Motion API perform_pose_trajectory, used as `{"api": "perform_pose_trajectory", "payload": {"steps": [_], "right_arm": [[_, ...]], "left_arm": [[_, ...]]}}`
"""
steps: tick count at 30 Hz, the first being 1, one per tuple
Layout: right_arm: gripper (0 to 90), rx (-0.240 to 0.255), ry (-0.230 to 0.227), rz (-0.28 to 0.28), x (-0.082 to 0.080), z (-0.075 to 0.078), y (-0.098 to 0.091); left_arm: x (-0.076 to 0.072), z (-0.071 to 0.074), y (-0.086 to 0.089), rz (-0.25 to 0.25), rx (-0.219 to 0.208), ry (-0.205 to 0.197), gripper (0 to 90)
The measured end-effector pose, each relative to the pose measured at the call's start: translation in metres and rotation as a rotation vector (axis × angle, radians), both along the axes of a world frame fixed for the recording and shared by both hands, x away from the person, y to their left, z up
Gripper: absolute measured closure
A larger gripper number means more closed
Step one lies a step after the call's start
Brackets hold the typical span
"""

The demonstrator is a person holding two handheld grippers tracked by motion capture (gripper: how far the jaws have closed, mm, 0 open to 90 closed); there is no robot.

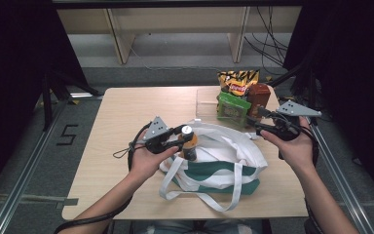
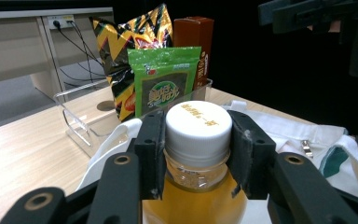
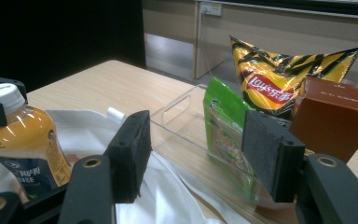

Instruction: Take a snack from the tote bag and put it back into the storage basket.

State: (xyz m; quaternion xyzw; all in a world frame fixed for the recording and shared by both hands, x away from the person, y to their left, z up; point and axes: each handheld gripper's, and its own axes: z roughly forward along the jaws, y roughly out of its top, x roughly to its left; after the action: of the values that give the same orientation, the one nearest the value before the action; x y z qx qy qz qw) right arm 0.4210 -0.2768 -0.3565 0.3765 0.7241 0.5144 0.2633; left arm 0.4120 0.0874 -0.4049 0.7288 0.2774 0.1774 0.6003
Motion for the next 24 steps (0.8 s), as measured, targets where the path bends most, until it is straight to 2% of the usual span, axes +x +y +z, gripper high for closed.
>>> {"api": "perform_pose_trajectory", "payload": {"steps": [1,3,4,6,10,11,12,13,16,21,24], "right_arm": [[43.2,-0.002,-0.005,-0.005,0.000,0.001,-0.001],[43.2,0.012,0.013,-0.011,-0.002,0.003,-0.001],[43.2,0.003,-0.006,-0.013,-0.001,0.004,-0.002],[43.2,0.015,0.003,-0.013,-0.003,0.007,-0.002],[43.2,0.013,-0.014,-0.014,-0.005,0.011,-0.004],[43.2,0.012,-0.036,-0.020,-0.005,0.011,-0.004],[43.2,0.014,-0.013,-0.020,-0.007,0.012,-0.005],[43.2,0.021,-0.037,-0.024,-0.006,0.012,-0.005],[43.2,0.029,-0.018,-0.027,-0.009,0.015,-0.006],[43.2,0.030,-0.038,-0.041,-0.009,0.018,-0.008],[43.2,0.034,-0.028,-0.044,-0.009,0.018,-0.009]], "left_arm": [[0.000,0.001,0.000,-0.002,-0.005,-0.002,58.9],[0.001,0.004,0.000,-0.002,-0.014,-0.007,58.9],[0.001,0.006,-0.001,-0.002,-0.017,-0.011,58.9],[0.002,0.009,-0.001,-0.001,-0.019,-0.020,58.9],[0.006,0.017,-0.002,0.006,-0.025,-0.033,58.9],[0.006,0.019,-0.002,0.006,-0.026,-0.036,58.9],[0.007,0.021,-0.002,0.007,-0.027,-0.035,58.9],[0.007,0.023,-0.002,0.008,-0.030,-0.040,58.9],[0.007,0.028,-0.001,0.011,-0.037,-0.045,58.9],[0.007,0.034,0.002,0.015,-0.041,-0.050,58.9],[0.008,0.037,0.002,0.016,-0.046,-0.056,59.0]]}}
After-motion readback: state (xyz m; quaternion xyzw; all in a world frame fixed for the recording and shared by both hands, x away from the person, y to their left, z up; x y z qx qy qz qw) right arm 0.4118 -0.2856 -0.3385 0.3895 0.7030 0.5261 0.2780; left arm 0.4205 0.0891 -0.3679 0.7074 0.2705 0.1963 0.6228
